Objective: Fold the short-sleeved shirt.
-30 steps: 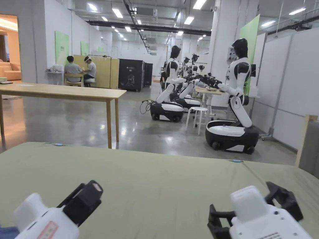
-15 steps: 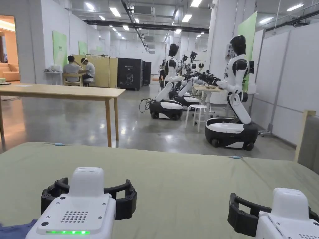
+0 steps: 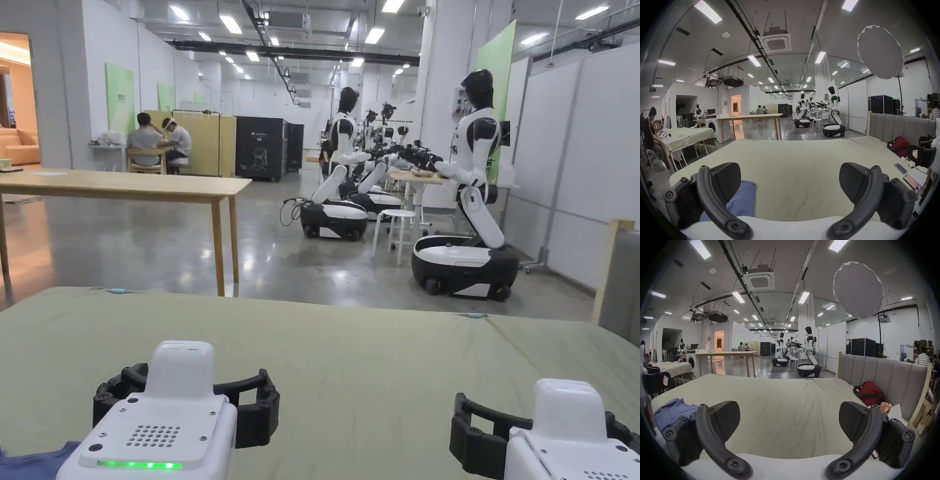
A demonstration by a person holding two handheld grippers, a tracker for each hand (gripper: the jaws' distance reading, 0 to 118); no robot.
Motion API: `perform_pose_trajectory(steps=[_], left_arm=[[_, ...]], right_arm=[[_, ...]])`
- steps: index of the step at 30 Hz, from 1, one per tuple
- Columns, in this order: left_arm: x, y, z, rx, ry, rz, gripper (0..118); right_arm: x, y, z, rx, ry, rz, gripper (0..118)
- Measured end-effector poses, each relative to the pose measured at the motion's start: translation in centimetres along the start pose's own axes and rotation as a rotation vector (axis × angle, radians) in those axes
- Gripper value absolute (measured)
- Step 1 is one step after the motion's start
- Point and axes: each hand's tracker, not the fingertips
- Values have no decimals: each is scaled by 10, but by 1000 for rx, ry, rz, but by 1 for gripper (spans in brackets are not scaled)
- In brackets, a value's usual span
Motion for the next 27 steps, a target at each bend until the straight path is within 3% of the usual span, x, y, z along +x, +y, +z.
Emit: perform_pose_trajectory(steps=[1,2,4,5,6,8,11,20,24,27], left_arm=[[-1,-1,-1,-6,2,7,111],[-4,-2,-1,-9,-9,13,102],[-4,-3,-1,-14,-21,22,48],[-4,-4,-2,-18,-24,24,16],[-5,-5,-4,-21,-28,27,5],[-6,-8,-1,-12,-48,38,5],[-3,-9,-1,-22,-61,37,3],[-7,-10,0,-30,-59,15,3],[-36,-9,5,-37,8,16,3],[-75,-8,16,-40,126,34,3]], right_arm=[[-1,1,0,-6,-9,6,118],[-1,1,1,-14,-21,11,109],[-3,2,3,2,-42,23,26],[-4,2,1,2,-74,25,6],[-3,1,0,10,-104,17,6],[2,2,1,-10,-54,-3,6],[0,-2,2,-2,-84,14,1],[3,-8,-4,-39,-72,1,1],[-17,-12,-15,-71,6,19,1],[-51,-14,-23,-82,121,6,1]])
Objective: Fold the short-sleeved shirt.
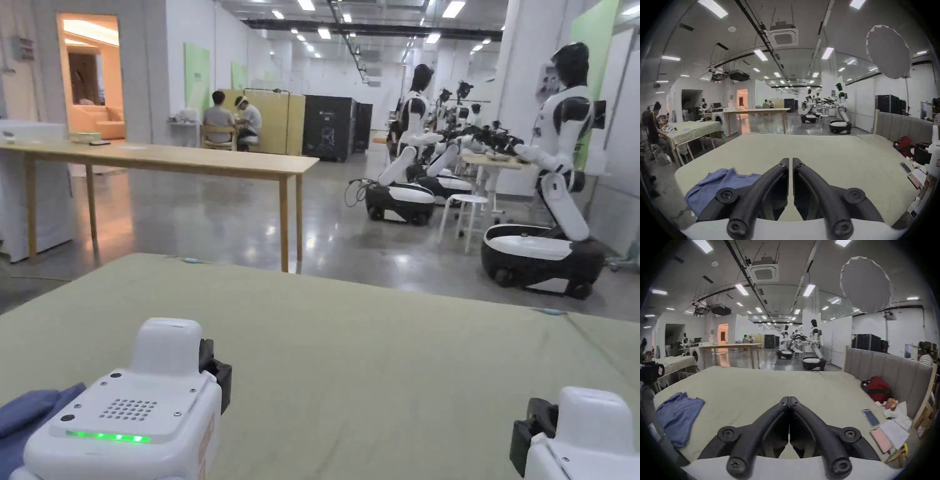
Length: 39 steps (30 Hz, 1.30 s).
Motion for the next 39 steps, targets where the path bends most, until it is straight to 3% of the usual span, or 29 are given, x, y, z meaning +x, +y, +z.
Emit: perform_pose_trajectory(steps=[9,12,18,28,39], left_arm=[[-144,-7,64,-19,411,32,3],[-177,-13,84,-46,488,54,3],[-203,-24,92,-69,523,75,3],[-197,-36,54,-118,407,97,3],[-185,-61,-47,-289,209,78,3]], right_arm=[[-164,7,-7,-20,462,1,1],[-198,4,-2,-16,539,26,1],[-217,-1,-7,-31,574,57,1],[-209,-9,-25,-66,521,77,1],[-196,-31,-46,-119,467,107,1]])
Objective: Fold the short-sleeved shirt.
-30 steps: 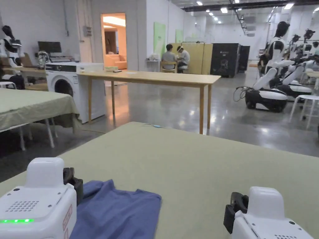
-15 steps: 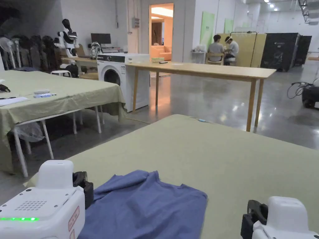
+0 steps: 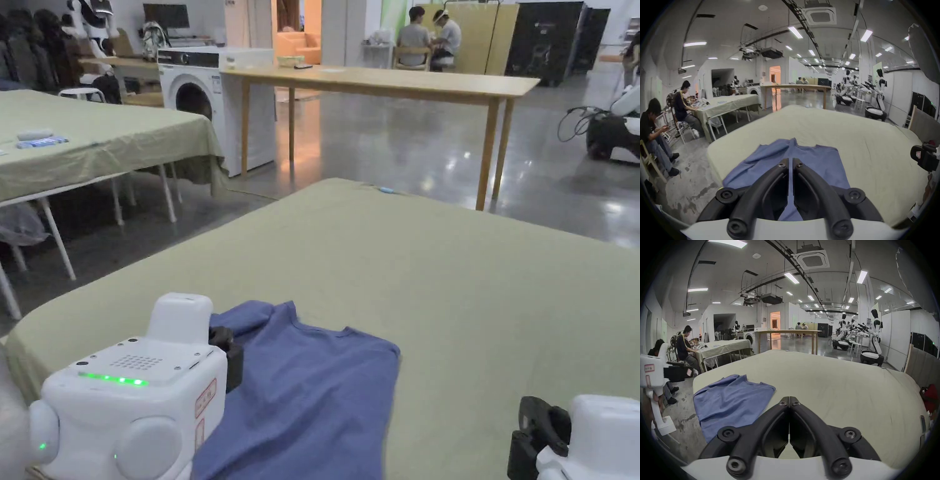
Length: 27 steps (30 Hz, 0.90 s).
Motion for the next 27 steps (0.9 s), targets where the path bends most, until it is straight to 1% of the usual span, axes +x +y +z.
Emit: perform_pose_trajectory(steps=[3,6,9,10,11,12,14,15,16,17,20,22,24,26,27], left_arm=[[11,-3,-42,-103,-71,-7,3],[14,-6,-86,-222,-139,19,3],[22,-4,-117,-339,-157,-3,3],[24,-3,-126,-370,-183,-19,4],[25,-4,-135,-414,-169,-31,7],[28,-4,-143,-397,-163,-25,29],[31,-8,-157,-454,-169,-68,106],[34,-12,-165,-484,-181,-77,117],[31,-6,-171,-441,-197,-91,114],[33,-14,-178,-501,-172,-87,115],[35,-21,-198,-548,-183,-96,115],[47,-27,-204,-586,-174,-95,115],[51,-36,-214,-615,-152,-118,110],[61,-46,-211,-637,-142,-145,108],[61,-46,-209,-621,-144,-144,104]], right_arm=[[5,-9,-3,-27,-7,-2,1],[8,-18,-5,-58,-7,3,1],[10,-27,-7,-82,-9,6,1],[11,-30,-8,-90,-8,4,1],[12,-33,-8,-98,-9,0,1],[13,-37,-9,-107,-10,-3,1],[15,-43,-12,-126,-15,-10,1],[17,-46,-13,-138,-18,-16,1],[18,-49,-14,-148,-18,-23,1],[20,-51,-15,-158,-16,-31,1],[23,-58,-17,-180,-22,-42,1],[24,-60,-17,-192,-23,-47,1],[26,-62,-16,-202,-25,-54,1],[29,-62,-13,-207,-25,-58,1],[30,-62,-11,-208,-26,-56,1]])
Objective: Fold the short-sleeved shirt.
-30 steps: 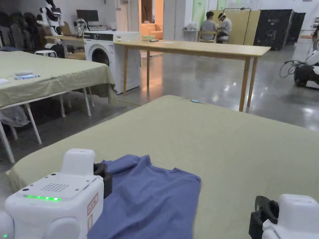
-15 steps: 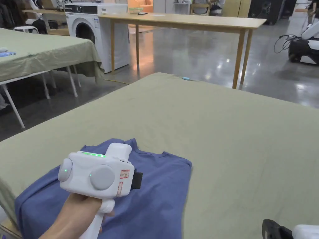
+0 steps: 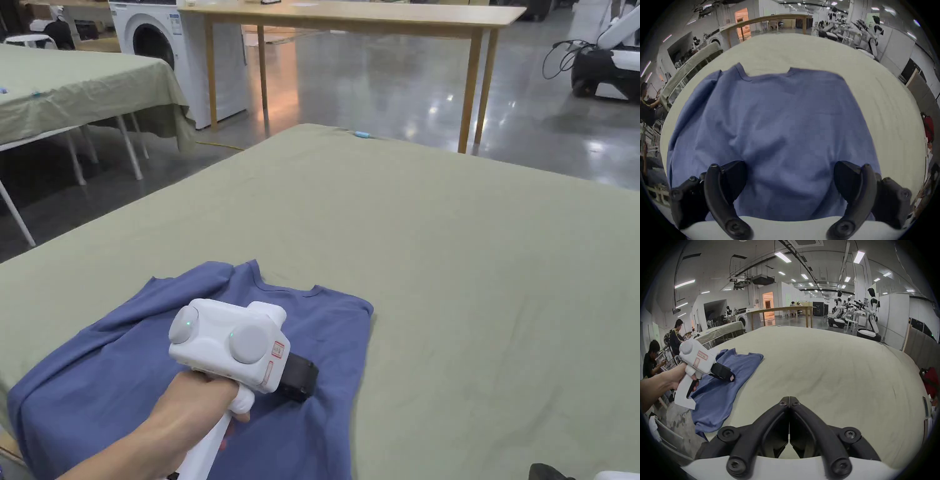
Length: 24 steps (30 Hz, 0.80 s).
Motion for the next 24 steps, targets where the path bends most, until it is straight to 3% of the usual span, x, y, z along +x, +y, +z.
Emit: perform_pose_trajectory(steps=[1,3,4,5,6,12,19,24], left_arm=[[0,2,5,2,0,-1,94],[-9,8,8,39,-16,-17,54],[-10,9,13,49,-8,-19,43],[-12,10,18,71,6,-24,43],[-3,0,32,105,81,-43,11],[-6,-7,91,249,17,17,8],[24,28,168,381,-8,-100,8],[108,50,194,418,-78,-241,8]], right_arm=[[1,0,3,1,-3,4,1],[6,0,9,7,-15,5,1],[8,0,12,10,-19,2,1],[10,1,17,13,-24,-5,1],[13,0,22,20,-26,-11,1],[31,-5,58,49,-75,-35,1],[60,-13,103,90,-145,-83,1],[81,-20,127,111,-203,-121,1]])
